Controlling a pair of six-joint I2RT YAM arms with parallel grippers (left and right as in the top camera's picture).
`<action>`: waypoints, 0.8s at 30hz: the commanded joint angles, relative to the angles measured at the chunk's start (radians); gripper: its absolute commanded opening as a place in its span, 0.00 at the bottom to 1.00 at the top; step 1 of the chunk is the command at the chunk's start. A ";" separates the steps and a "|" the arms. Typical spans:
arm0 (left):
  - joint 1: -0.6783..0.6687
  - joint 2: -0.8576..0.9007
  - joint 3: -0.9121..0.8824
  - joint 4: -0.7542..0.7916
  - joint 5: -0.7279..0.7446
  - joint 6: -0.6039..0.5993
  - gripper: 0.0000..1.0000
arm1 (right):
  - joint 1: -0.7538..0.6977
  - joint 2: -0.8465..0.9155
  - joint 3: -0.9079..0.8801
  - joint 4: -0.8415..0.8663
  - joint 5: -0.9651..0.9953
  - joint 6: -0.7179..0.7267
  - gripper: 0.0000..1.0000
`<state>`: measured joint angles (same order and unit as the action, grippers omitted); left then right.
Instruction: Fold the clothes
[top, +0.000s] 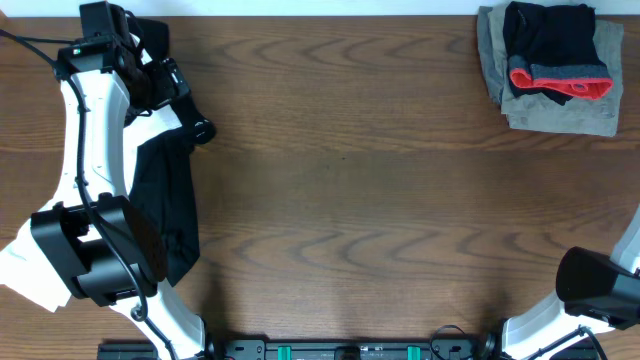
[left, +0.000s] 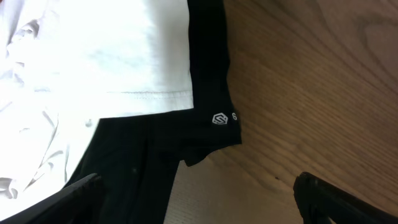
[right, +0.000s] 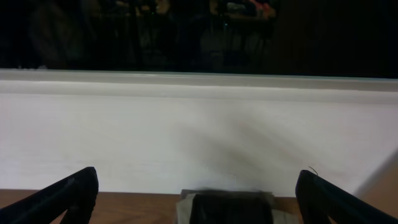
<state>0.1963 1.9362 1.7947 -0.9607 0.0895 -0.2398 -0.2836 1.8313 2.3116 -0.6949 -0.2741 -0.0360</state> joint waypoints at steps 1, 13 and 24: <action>0.001 0.011 -0.005 0.001 -0.012 -0.010 0.98 | 0.005 0.002 -0.003 -0.009 -0.022 0.017 0.99; 0.001 0.011 -0.005 0.001 -0.012 -0.010 0.98 | 0.003 0.004 -0.004 -0.179 -0.022 0.016 0.99; 0.001 0.011 -0.005 0.001 -0.012 -0.010 0.98 | 0.091 -0.176 -0.004 -0.658 0.017 -0.029 0.99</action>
<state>0.1963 1.9362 1.7947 -0.9604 0.0895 -0.2398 -0.2386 1.7760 2.2993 -1.3163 -0.2764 -0.0319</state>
